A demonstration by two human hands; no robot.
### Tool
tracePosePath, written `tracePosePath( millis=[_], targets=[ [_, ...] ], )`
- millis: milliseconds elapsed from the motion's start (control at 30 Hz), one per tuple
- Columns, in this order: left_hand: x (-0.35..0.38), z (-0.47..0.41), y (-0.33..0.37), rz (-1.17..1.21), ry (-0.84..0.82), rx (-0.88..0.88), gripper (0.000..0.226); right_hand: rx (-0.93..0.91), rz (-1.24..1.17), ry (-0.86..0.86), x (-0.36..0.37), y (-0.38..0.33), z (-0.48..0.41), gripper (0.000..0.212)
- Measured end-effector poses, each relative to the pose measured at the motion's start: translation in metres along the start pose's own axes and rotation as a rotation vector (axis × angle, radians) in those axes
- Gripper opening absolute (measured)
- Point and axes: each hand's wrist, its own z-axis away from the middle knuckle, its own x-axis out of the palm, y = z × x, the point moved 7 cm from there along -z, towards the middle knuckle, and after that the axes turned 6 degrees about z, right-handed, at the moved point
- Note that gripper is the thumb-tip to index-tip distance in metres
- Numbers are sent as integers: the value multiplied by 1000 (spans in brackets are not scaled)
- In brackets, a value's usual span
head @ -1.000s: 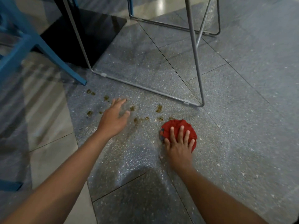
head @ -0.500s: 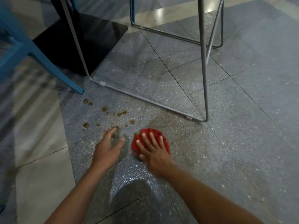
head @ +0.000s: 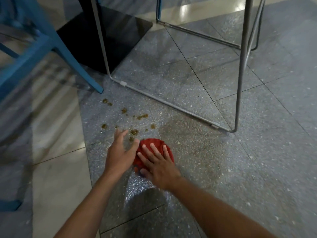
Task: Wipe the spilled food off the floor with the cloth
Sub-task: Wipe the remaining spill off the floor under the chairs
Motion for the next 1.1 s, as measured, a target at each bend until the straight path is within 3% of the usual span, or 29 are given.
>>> tracePosePath(
  millis=[67,167,233,300,400,500,567,667,767,900,1000,1100],
  targets=[
    [-1,-2,-5,-6,-2,8,64,115,62,12,-15,45,-18,65],
    [-2,2,-12,21,22,27,65,437,-63,-21,-36,129,-27,66],
    [3,8,-11,14,19,28,67,465,-74,-53,-34,139,-23,66],
    [12,15,-8,-8,-17,21,66,384,14,-66,-21,105,-15,67],
    [29,21,3,-58,-84,72,61,46,58,-82,-1,15,-5,70],
    [45,29,3,-84,-127,179,50,-178,-72,-116,-6,-27,-7,75],
    [57,37,-9,-124,-153,232,48,-69,-360,3,-39,-2,-5,64],
    [88,50,-29,-310,-249,329,54,293,-294,407,-97,90,17,36],
    [122,51,-30,-649,-301,508,58,441,-104,236,-106,147,20,37],
    [132,18,-11,-753,-310,687,58,441,-34,129,-101,155,6,62],
    [106,-7,-23,-863,-224,586,65,516,-27,72,-92,158,2,80],
    [79,11,-51,-729,-27,312,65,519,-41,9,-87,164,4,95]
  ],
)
